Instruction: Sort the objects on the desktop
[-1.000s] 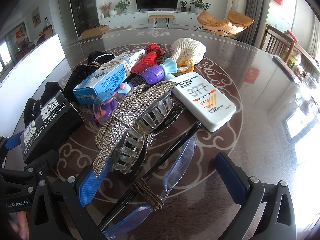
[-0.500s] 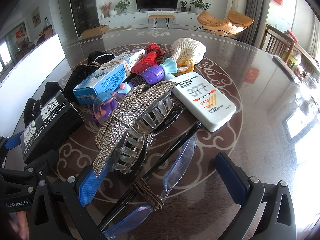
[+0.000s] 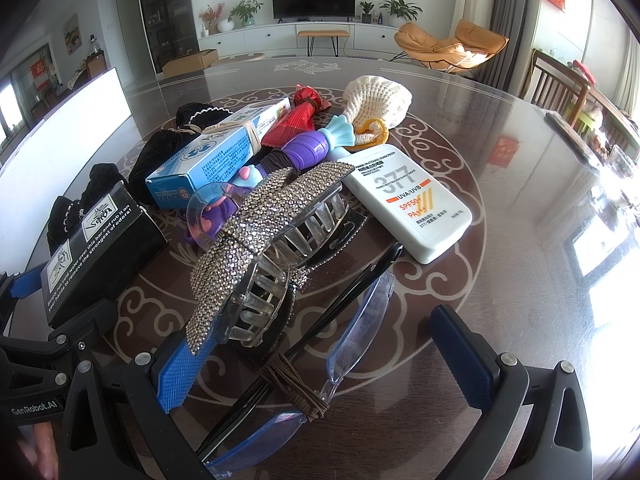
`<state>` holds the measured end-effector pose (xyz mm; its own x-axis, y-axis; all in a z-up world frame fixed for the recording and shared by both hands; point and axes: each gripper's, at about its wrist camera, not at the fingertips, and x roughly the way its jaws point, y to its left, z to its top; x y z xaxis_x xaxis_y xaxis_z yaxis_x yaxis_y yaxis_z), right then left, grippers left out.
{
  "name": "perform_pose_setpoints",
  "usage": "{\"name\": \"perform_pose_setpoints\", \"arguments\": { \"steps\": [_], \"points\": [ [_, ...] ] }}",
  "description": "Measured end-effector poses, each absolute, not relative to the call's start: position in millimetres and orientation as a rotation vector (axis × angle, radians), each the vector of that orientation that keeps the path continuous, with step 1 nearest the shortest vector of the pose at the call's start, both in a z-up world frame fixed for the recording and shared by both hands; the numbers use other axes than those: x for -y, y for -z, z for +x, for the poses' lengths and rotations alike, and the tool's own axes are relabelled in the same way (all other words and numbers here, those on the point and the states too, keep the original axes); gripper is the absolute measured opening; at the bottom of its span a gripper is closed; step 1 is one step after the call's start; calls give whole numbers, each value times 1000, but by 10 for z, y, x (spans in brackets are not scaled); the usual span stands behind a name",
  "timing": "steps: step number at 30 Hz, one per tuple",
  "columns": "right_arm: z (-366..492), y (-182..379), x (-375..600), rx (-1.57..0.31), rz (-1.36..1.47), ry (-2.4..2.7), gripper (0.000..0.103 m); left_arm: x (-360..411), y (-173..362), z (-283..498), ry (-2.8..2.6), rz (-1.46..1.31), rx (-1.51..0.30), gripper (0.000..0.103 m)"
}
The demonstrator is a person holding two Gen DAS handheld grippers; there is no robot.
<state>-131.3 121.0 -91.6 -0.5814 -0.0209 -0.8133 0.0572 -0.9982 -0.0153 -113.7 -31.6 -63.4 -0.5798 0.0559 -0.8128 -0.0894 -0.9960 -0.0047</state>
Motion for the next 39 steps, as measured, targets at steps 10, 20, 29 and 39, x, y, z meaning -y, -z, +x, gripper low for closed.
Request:
{"name": "perform_pose_setpoints", "arguments": {
  "steps": [10, 20, 29, 39],
  "points": [
    [-1313, 915, -1211, -61, 1416, 2755, 103, 313, 625, -1112, -2711, -1399, -61, 103],
    [-1312, 914, -1209, -61, 1416, 2755, 103, 604, 592, -543, -2629, -1375, -123, 103],
    [-1312, 915, -1209, -60, 1416, 2755, 103, 413, 538, -900, -2530, -1380, 31, 103],
    [-1097, 879, -1406, -157, 1432, 2599, 103, 95, 608, -1170, -2529, -1412, -134, 103]
  ]
}}
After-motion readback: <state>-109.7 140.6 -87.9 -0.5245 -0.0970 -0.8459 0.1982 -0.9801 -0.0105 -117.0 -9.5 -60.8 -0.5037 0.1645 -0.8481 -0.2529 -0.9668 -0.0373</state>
